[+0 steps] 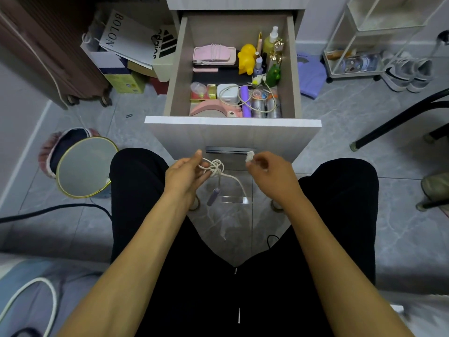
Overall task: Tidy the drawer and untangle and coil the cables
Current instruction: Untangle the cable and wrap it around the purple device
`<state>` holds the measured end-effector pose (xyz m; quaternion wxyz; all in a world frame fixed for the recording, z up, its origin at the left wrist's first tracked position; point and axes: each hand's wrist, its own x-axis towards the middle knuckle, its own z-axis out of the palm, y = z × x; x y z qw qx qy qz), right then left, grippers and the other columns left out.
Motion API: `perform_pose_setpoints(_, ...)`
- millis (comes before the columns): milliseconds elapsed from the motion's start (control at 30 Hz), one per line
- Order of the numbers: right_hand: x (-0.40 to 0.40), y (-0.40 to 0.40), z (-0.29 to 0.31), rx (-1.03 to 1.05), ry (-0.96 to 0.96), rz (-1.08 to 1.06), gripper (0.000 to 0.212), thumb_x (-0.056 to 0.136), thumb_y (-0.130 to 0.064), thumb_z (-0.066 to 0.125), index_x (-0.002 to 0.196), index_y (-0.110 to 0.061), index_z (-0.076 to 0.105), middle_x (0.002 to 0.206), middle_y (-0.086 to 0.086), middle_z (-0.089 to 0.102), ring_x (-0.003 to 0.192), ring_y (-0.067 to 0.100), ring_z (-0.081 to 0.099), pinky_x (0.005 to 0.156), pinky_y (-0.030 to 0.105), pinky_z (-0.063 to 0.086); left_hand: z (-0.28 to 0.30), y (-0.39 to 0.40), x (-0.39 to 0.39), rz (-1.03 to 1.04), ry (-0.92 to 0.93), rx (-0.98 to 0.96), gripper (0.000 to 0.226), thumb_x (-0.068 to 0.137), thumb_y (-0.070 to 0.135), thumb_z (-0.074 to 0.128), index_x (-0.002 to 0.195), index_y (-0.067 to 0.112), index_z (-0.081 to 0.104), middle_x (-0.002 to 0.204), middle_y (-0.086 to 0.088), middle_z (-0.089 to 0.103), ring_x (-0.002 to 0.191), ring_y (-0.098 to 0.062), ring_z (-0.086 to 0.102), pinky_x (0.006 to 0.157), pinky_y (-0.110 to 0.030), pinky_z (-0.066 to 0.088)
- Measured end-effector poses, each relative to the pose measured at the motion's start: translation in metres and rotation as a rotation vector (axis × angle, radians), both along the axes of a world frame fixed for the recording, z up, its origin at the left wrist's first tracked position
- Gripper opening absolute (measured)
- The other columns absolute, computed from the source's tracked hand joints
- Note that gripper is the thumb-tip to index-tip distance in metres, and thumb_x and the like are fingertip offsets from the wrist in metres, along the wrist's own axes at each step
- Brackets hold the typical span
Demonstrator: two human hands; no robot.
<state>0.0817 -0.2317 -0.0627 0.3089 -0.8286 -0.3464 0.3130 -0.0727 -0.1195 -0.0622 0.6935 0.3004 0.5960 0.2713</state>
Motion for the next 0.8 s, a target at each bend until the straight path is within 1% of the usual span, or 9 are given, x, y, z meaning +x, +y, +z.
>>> perform_pose_setpoints(67,-0.005,0.001,-0.001,0.073,-0.108,0.057,0.038,0.091,-0.038,0.062,0.122,-0.016,0.062,0.122,-0.001,0.061,0.111,0.013,0.055,0.09,0.018,0.035,0.004,0.002,-0.001,-0.011,-0.041,-0.02,0.024,0.091,0.023,0.069,0.079,0.004,0.062,0.073,-0.01,0.071,0.075,-0.021,0.074,0.069,-0.026,0.059)
perform_pose_setpoints(133,-0.009,0.003,0.0,0.126,-0.088,0.15,0.039,0.089,-0.04,0.065,0.122,-0.019,0.062,0.125,-0.003,0.06,0.115,0.011,0.053,0.092,0.017,0.034,0.011,0.004,0.0,-0.021,-0.096,-0.04,0.024,0.092,0.024,0.067,0.079,0.004,0.061,0.07,-0.008,0.071,0.074,-0.021,0.074,0.066,-0.024,0.058)
perform_pose_setpoints(267,-0.022,0.012,-0.004,0.146,0.011,0.296,0.037,0.086,-0.043,0.067,0.119,-0.026,0.065,0.12,-0.008,0.065,0.109,0.007,0.058,0.095,0.028,0.046,0.03,0.009,0.003,0.006,-0.204,-0.124,0.025,0.094,0.024,0.064,0.078,0.005,0.06,0.066,-0.006,0.069,0.066,-0.016,0.073,0.061,-0.023,0.059)
perform_pose_setpoints(367,-0.027,0.02,-0.005,0.235,0.043,0.225,0.024,0.09,-0.036,0.064,0.11,-0.026,0.069,0.103,-0.012,0.07,0.094,0.001,0.063,0.086,0.026,0.051,0.041,0.01,0.005,0.024,-0.255,-0.166,0.025,0.094,0.023,0.063,0.078,0.004,0.06,0.062,-0.005,0.069,0.064,-0.015,0.073,0.059,-0.023,0.059)
perform_pose_setpoints(467,-0.03,0.023,0.003,0.296,0.16,0.169,0.012,0.093,-0.028,0.061,0.091,-0.019,0.067,0.08,-0.006,0.07,0.072,0.01,0.066,0.069,0.027,0.053,0.044,0.013,0.001,0.01,-0.258,-0.141,0.025,0.094,0.024,0.063,0.079,0.005,0.06,0.062,-0.005,0.07,0.065,-0.016,0.073,0.058,-0.022,0.057)
perform_pose_setpoints(533,-0.032,0.023,0.009,0.337,0.265,0.162,0.013,0.095,-0.021,0.06,0.087,-0.012,0.065,0.073,0.001,0.07,0.068,0.015,0.068,0.067,0.024,0.054,0.043,0.013,-0.002,-0.017,-0.207,-0.057,0.021,0.094,0.023,0.064,0.082,0.005,0.06,0.066,-0.005,0.07,0.069,-0.017,0.073,0.061,-0.022,0.057)
perform_pose_setpoints(633,-0.028,0.024,0.017,0.335,0.309,0.159,0.016,0.096,-0.018,0.057,0.082,-0.013,0.062,0.066,-0.001,0.066,0.058,0.013,0.064,0.06,0.02,0.049,0.045,0.01,-0.006,-0.136,-0.115,0.16,0.014,0.09,0.017,0.07,0.095,0.009,0.059,0.078,-0.007,0.071,0.077,-0.019,0.072,0.071,-0.026,0.058)
perform_pose_setpoints(733,-0.023,0.027,0.026,0.333,0.323,0.154,0.023,0.098,-0.017,0.053,0.077,-0.019,0.061,0.061,-0.006,0.062,0.052,0.012,0.056,0.056,0.022,0.048,0.045,0.005,-0.009,-0.393,0.045,0.429,0.034,0.082,0.017,0.078,0.111,0.019,0.061,0.093,0.0,0.072,0.087,-0.015,0.071,0.078,-0.03,0.058)
perform_pose_setpoints(800,-0.02,0.028,0.034,0.343,0.356,0.159,0.028,0.1,-0.016,0.05,0.075,-0.02,0.062,0.061,-0.005,0.06,0.051,0.014,0.054,0.056,0.026,0.049,0.043,0.004,-0.008,-0.563,0.144,0.569,0.04,0.078,0.021,0.081,0.113,0.028,0.062,0.101,0.008,0.07,0.092,-0.009,0.069,0.083,-0.028,0.056)
